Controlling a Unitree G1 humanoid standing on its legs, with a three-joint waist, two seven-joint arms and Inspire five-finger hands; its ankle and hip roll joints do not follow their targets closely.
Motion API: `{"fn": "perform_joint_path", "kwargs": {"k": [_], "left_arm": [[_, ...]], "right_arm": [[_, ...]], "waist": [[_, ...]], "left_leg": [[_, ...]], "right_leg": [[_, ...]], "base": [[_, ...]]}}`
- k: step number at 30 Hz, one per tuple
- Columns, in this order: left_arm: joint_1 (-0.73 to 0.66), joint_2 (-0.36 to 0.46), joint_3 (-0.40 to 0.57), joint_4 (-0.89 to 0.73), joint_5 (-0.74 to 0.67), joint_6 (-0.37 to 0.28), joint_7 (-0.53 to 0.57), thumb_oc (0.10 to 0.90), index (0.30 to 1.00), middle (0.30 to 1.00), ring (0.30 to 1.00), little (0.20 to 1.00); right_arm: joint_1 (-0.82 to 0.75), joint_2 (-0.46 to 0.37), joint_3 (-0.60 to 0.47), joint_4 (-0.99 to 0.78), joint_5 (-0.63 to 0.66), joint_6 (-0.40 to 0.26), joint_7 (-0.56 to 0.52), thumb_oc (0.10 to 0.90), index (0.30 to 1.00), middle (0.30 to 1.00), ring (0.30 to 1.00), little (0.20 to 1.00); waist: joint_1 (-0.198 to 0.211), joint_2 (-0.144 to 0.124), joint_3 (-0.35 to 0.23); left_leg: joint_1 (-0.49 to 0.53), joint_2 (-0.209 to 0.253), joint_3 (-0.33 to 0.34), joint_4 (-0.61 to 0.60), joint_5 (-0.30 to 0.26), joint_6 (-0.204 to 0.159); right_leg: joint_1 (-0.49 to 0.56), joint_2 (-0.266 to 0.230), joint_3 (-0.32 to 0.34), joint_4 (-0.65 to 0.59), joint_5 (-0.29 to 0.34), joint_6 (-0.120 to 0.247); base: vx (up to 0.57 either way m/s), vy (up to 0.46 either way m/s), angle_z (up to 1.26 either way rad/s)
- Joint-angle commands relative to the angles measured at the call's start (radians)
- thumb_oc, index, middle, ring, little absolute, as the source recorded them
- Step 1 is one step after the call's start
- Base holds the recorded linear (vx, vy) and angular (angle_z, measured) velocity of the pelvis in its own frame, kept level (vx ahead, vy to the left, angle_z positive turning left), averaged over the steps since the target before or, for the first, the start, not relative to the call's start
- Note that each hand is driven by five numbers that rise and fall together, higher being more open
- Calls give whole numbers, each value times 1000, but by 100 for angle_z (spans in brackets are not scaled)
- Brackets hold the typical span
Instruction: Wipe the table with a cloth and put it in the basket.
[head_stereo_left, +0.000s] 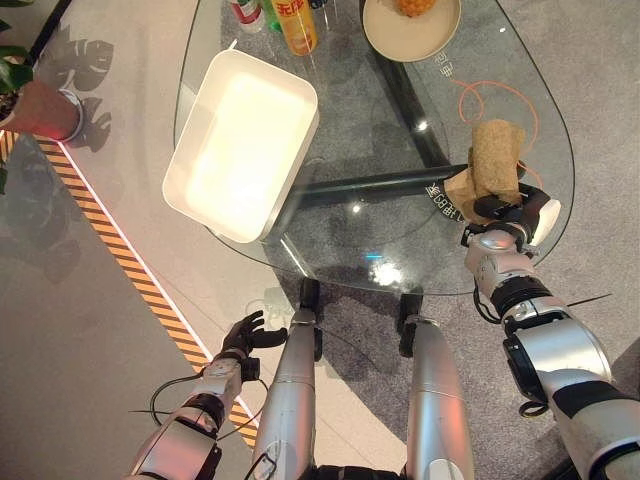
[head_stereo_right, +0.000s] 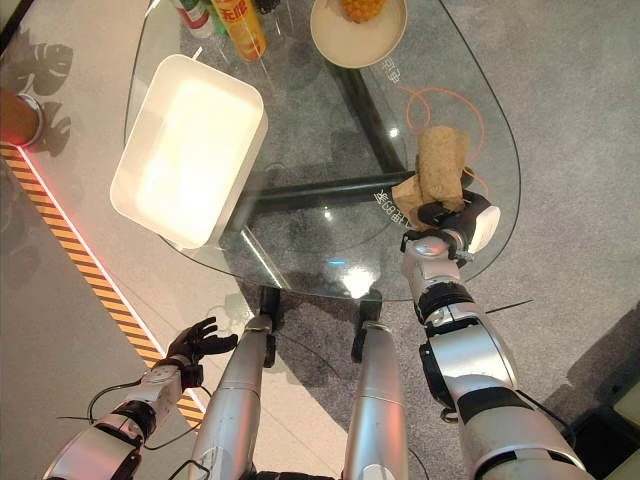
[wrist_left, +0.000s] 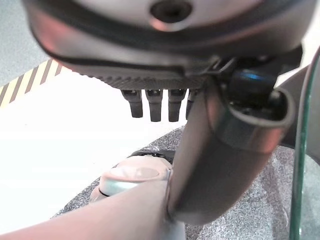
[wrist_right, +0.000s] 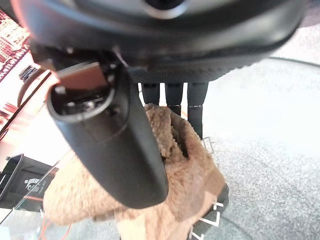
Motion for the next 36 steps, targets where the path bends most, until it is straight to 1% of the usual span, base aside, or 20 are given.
{"fn": "perform_joint_path", "kwargs": {"k": [1, 14, 16, 19, 20, 21, 22, 27, 31, 34, 36], "left_arm": [[13, -31, -41, 25, -10, 8, 12, 800, 900, 900, 900, 900], [8, -29, -46, 24, -13, 5, 12, 800, 900, 900, 900, 900], [11, -30, -45, 21, -9, 4, 13, 800, 900, 900, 900, 900], [11, -29, -50, 13, -10, 7, 18, 800, 900, 900, 900, 900], [11, -29, -51, 9, -10, 9, 19, 800, 900, 900, 900, 900], [11, -29, -51, 9, -10, 9, 19, 800, 900, 900, 900, 900], [12, -27, -52, 3, -10, 12, 20, 800, 900, 900, 900, 900], [18, -26, -53, -6, -16, 10, 15, 800, 900, 900, 900, 900], [20, -27, -54, -7, -18, 6, 14, 800, 900, 900, 900, 900], [21, -26, -57, -8, -19, 2, 7, 800, 900, 900, 900, 900], [21, -26, -57, -8, -19, 2, 7, 800, 900, 900, 900, 900]], "right_arm": [[-68, 6, 16, -7, 8, -10, 52, 100, 300, 300, 300, 200], [-80, 3, 24, -6, -12, -17, 46, 100, 300, 300, 300, 200], [-80, 4, 28, -11, -55, -27, 39, 100, 300, 300, 300, 200], [-88, 5, 47, -38, -119, -25, 27, 100, 300, 300, 300, 200], [-95, 6, 60, -53, -148, -18, 19, 100, 300, 300, 300, 200], [-95, 6, 60, -54, -148, -18, 19, 100, 300, 300, 300, 200], [-105, 8, 79, -80, -183, -4, 13, 100, 300, 300, 300, 200], [-130, 14, 129, -149, -212, 45, -2, 100, 300, 300, 300, 200], [-142, 18, 153, -162, -246, 75, -6, 100, 300, 300, 300, 200], [-160, 18, 194, -153, -333, 122, 14, 100, 300, 300, 300, 200], [-160, 18, 194, -153, -333, 122, 14, 100, 300, 300, 300, 200]], "waist": [[24, 18, -19], [26, 18, -19], [28, 18, -19], [28, 16, -19], [29, 17, -19], [29, 17, -19], [30, 16, -19], [33, 17, -19], [36, 19, -19], [43, 24, -19], [43, 24, -19]], "left_leg": [[-23, -88, 71, 63, -39, 126], [-28, -88, 72, 61, -35, 127], [-26, -88, 70, 58, -34, 128], [-26, -87, 69, 55, -34, 128], [-26, -87, 70, 53, -32, 128], [-25, -87, 70, 53, -32, 128], [-25, -87, 70, 50, -30, 126], [-24, -87, 72, 45, -25, 123], [-23, -89, 72, 41, -22, 122], [-25, -92, 71, 36, -17, 122], [-25, -92, 71, 36, -17, 122]], "right_leg": [[36, 33, -52, -84, 58, -50], [32, 34, -55, -88, 62, -48], [34, 35, -55, -89, 63, -48], [35, 34, -57, -92, 64, -47], [35, 34, -58, -94, 65, -47], [35, 34, -59, -95, 66, -47], [36, 33, -60, -99, 67, -46], [40, 34, -61, -107, 69, -48], [41, 34, -62, -111, 70, -49], [41, 29, -65, -118, 73, -49], [41, 29, -65, -118, 73, -49]], "base": [[0, 0, 0], [0, 0, 0], [0, 0, 0], [0, 0, 0], [0, 0, 0], [0, 0, 0], [0, 0, 0], [0, 0, 0], [0, 0, 0], [-2, 11, 0], [1, 10, 3]]}}
